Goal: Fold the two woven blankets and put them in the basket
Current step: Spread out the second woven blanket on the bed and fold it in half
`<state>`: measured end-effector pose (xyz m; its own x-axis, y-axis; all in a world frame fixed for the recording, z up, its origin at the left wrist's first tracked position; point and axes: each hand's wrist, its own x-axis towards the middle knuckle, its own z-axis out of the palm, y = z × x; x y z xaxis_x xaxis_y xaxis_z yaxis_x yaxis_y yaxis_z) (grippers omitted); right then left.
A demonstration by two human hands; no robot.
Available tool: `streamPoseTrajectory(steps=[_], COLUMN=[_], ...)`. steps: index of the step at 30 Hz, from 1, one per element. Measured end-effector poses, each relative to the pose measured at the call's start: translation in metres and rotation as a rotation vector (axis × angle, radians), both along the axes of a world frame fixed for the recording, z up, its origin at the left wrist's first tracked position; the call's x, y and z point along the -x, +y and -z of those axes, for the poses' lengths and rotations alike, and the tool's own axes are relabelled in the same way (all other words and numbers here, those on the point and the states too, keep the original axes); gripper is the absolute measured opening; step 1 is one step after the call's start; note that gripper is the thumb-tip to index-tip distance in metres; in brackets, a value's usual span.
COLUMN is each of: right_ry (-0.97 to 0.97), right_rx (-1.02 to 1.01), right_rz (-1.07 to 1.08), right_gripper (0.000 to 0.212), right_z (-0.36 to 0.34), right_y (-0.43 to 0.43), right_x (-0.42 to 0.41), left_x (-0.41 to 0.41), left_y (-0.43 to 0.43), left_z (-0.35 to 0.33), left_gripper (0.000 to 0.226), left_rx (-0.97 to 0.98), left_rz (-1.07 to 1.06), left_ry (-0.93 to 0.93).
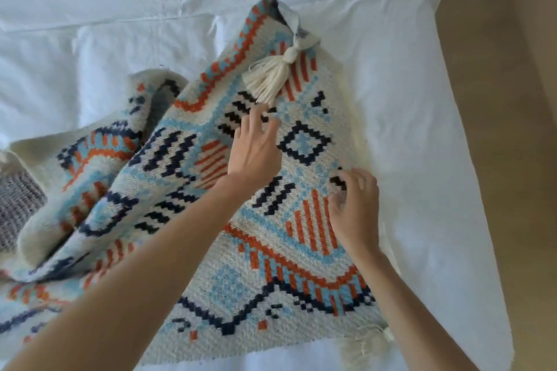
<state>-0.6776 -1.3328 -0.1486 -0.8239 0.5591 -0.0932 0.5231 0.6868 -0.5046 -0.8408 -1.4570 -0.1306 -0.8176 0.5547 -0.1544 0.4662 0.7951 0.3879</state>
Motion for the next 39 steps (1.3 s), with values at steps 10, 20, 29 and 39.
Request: streamPoseTrajectory(steps=[10, 20, 29, 39], right_ry=[-0.221, -0.193, -0.136, -0.4], right_rx=[-0.054, -0.258, -0.367, -0.383], right_rz=[0.065, -0.294, -0.38, -0.499], right_gripper=[0.049, 0.036, 0.023, 0.045], right_z=[-0.002, 0.002, -0.003, -0.016], right_y=[-0.046, -0.077, -0.06, -0.121], right_x=[-0.174, -0.218, -0.247, -0.258], left_x=[-0.183, -0.27, -0.312, -0.32], left_y=[-0.05, -0.13, -0.118, -0.199], left_z=[0.007, 0.007, 0.004, -0.004], left_gripper=[0.033, 0.055, 0.04, 0.041], left_rx=[0.078, 0.399, 0.235, 0.279], left_rz=[0.281, 0.453, 0.385, 0.435], left_ry=[-0.269, -0.155, -0.302, -0.165])
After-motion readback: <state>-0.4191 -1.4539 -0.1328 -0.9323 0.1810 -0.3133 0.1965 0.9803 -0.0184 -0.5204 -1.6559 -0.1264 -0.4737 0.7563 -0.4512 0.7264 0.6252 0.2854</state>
